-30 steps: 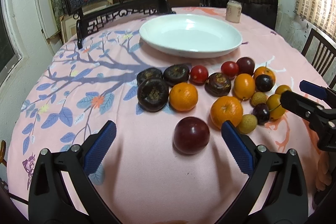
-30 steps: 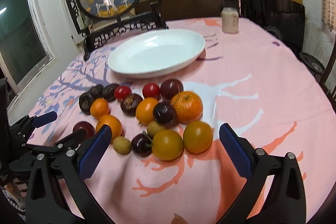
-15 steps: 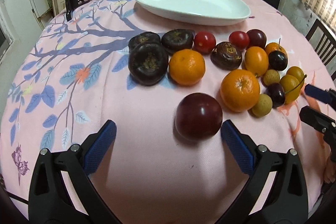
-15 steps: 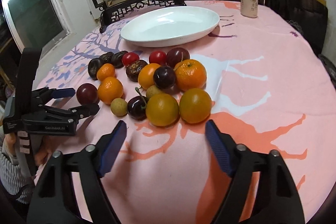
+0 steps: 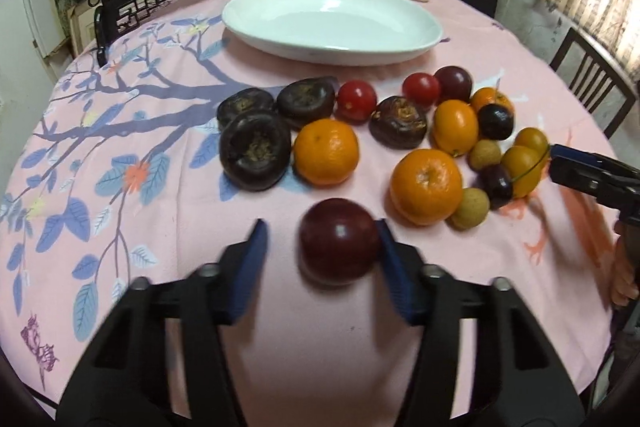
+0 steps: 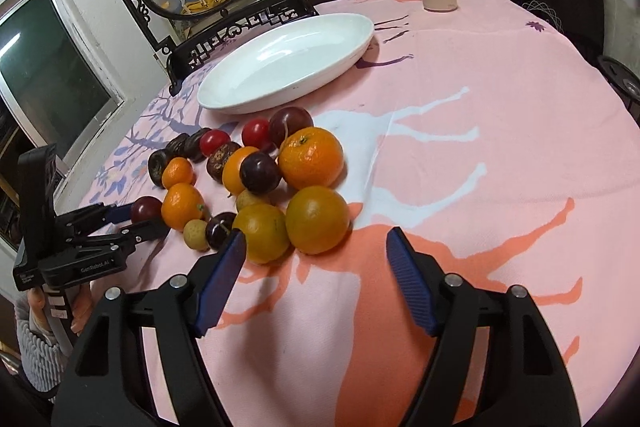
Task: Organize fruits
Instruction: 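Close the left tool on a dark red plum while the right tool approaches a yellow tomato, then carry the plum with the left tool to the plate while the right tool drops a yellow tomato there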
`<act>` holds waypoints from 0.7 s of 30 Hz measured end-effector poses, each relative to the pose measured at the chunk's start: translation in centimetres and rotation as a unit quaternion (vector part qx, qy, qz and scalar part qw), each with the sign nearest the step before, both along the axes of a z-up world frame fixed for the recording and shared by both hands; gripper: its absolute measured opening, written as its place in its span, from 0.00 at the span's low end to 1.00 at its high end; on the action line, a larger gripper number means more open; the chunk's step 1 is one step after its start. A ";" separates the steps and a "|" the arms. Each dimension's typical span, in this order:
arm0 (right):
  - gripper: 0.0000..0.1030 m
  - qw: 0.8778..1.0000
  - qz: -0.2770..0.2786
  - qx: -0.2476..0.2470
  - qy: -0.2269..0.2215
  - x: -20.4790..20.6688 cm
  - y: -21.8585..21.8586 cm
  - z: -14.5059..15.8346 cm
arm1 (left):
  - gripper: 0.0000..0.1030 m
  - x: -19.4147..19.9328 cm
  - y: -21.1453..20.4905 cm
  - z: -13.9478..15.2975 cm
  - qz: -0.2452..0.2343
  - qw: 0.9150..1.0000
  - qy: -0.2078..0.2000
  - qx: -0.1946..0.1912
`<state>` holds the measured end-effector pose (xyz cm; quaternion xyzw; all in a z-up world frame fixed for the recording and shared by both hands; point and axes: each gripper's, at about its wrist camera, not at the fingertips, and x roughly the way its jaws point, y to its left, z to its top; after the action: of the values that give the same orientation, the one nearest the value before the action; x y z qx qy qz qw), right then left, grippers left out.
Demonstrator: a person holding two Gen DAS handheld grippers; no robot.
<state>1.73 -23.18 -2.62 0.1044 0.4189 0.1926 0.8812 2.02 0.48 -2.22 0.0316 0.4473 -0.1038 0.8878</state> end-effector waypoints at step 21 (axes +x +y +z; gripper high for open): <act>0.47 0.995 0.025 0.085 0.045 2.2 -0.7 -0.8 | 0.37 2.1 1.7 3.0 0.010 1.000 -0.006 -0.010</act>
<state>3.96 -23.86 -3.41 0.1772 0.4428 0.2448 0.8442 4.15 2.18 0.77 0.0188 0.4416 -0.0989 0.8915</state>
